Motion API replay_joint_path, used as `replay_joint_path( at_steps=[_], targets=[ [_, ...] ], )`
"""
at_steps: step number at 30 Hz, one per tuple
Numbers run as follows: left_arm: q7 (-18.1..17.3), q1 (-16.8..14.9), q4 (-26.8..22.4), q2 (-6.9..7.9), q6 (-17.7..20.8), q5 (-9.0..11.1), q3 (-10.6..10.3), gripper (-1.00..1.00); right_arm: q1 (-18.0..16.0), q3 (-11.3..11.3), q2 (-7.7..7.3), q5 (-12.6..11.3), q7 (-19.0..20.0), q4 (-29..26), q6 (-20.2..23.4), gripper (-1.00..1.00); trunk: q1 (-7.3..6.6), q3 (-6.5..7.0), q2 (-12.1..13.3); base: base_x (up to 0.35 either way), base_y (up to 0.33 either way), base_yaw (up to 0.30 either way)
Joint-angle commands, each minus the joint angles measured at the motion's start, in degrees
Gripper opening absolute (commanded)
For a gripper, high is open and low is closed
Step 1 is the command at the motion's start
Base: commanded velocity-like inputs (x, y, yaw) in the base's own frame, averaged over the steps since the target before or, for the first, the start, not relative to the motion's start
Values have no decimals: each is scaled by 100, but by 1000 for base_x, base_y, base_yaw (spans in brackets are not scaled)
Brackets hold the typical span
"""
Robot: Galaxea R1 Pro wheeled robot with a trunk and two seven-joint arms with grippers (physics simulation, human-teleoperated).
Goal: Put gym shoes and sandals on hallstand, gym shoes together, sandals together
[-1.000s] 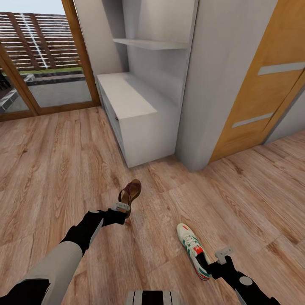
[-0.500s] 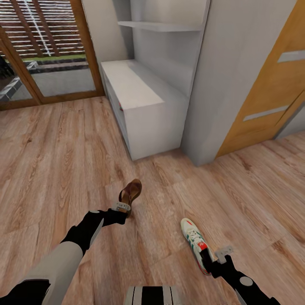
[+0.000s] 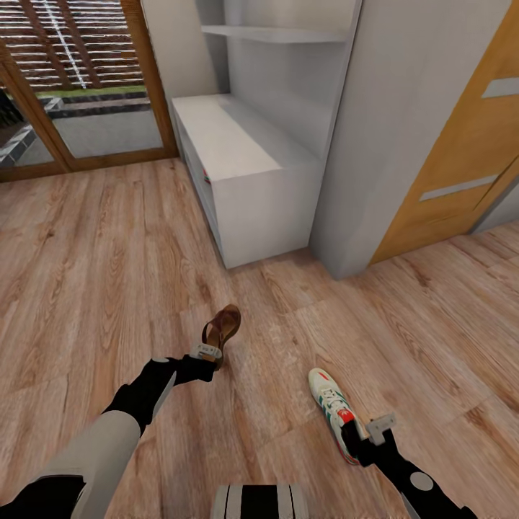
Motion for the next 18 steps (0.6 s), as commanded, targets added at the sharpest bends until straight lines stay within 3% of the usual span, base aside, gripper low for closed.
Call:
replay_joint_path(
  at_steps=[1, 18],
  targets=[
    [-30, -1, -13, -3, 27, -36, 11, -100, -3, 11, -7, 29, -8, 5, -23, 100, 1, -31, -3, 0, 0, 0],
    [-30, 7, -18, 1, 25, -36, 20, -100, -2, 10, -42, 28, -10, 11, -27, 100, 45, -549, -26, 0, 0, 0]
  ],
)
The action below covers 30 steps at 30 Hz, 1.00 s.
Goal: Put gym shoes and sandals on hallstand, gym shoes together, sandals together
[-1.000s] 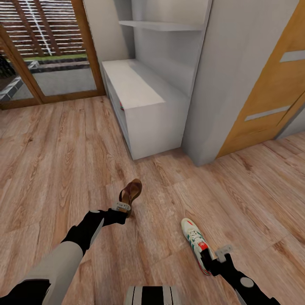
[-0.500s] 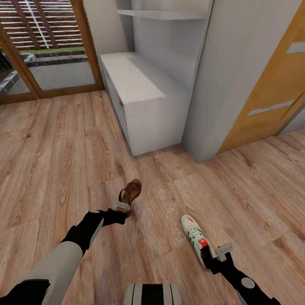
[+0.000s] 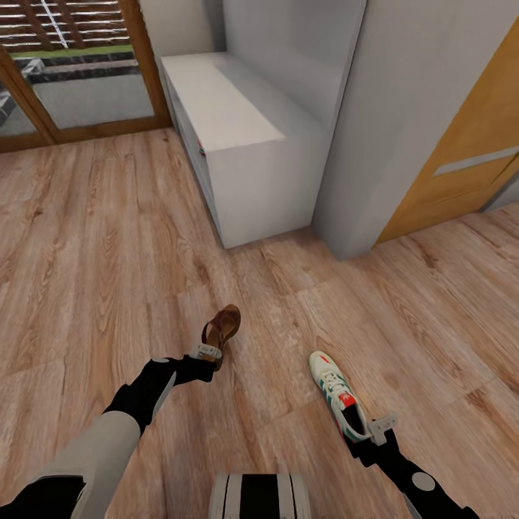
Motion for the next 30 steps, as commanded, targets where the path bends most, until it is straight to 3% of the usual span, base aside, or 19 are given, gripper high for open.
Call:
replay_joint_path(
  at_steps=[1, 4, 14, 24, 30],
  targets=[
    [-30, -1, -14, -3, 27, -34, 12, -100, -3, 12, -5, 30, -4, 2, -20, 100, 1, -36, -3, 0, 0, 0],
    [-30, -1, -17, -5, 27, -34, 12, -100, -1, 12, -8, 30, -5, 2, -20, 100, 9, -129, -7, 0, 0, 0],
    [-30, -1, -24, -9, 21, -36, 18, -100, -1, 8, -14, 30, -4, -6, -20, 100, 9, -169, -7, 0, 0, 0],
    [-31, -1, -25, -8, 20, -36, 21, -100, 1, 3, -19, 30, -4, -7, -20, 100, 35, -428, -20, 0, 0, 0],
    [-30, -3, -29, -13, 20, -40, 14, -100, -1, 3, -19, 30, -5, -13, -20, 100, 35, -460, -20, 0, 0, 0]
  ],
)
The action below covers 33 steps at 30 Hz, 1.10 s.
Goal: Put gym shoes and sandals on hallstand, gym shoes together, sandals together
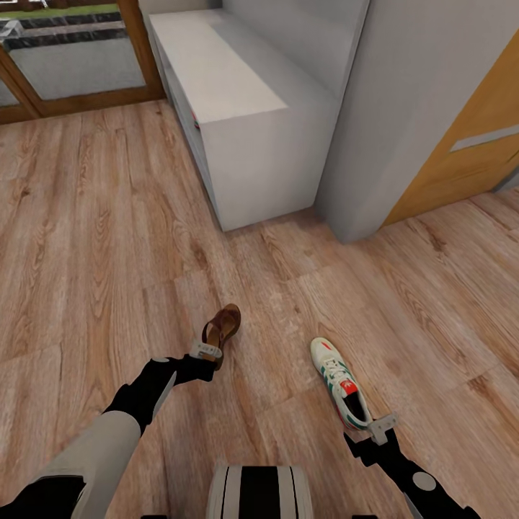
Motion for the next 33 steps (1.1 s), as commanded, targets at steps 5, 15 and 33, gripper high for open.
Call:
replay_joint_path(
  at_steps=[5, 15, 33],
  targets=[
    [-30, 0, -19, -9, 25, -46, 3, -100, -3, 12, -4, 29, -4, 1, -20, 100, -1, -9, -1, 0, 0, 0],
    [-38, 11, -25, -30, 3, -49, 9, -100, -1, 8, -4, 28, -5, 0, -20, 100, -1, -10, -1, 53, 0, 0],
    [-56, 2, -26, -30, 1, -40, 10, -100, -4, 11, -4, 29, -4, 0, -20, 100, -1, -10, -1, 22, 0, 0]
  ],
)
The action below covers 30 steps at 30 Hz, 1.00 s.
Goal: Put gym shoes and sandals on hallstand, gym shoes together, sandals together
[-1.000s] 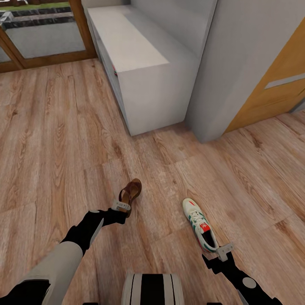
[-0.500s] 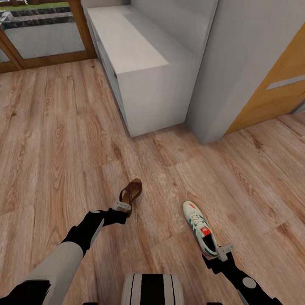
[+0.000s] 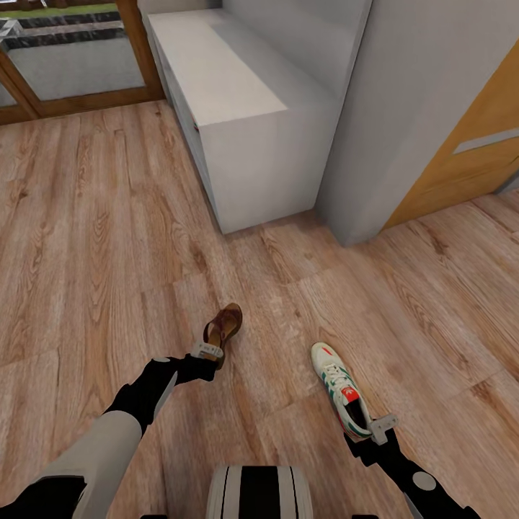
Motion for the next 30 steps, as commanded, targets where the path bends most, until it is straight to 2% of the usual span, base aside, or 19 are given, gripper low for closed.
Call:
replay_joint_path(
  at_steps=[1, 14, 15, 30],
  targets=[
    [-26, 0, -11, -2, 27, -44, 11, -100, -2, 13, -4, 31, -4, 2, -20, 100, -1, -3, -1, 7, 0, 0],
    [-27, 0, -26, -2, 20, -46, 12, -100, -2, 13, -4, 31, -1, -6, -20, 100, -1, -3, -1, 69, 0, 0],
    [-24, 0, -27, -2, 20, -46, 12, -100, -2, 13, -4, 32, 1, -6, -20, -100, -1, -3, -1, 14, 0, 0],
    [-16, 8, -28, 5, 10, -53, 11, -100, -1, 5, -4, 29, 5, -15, -20, -100, -1, -3, -1, 2, 0, 0]
  ],
)
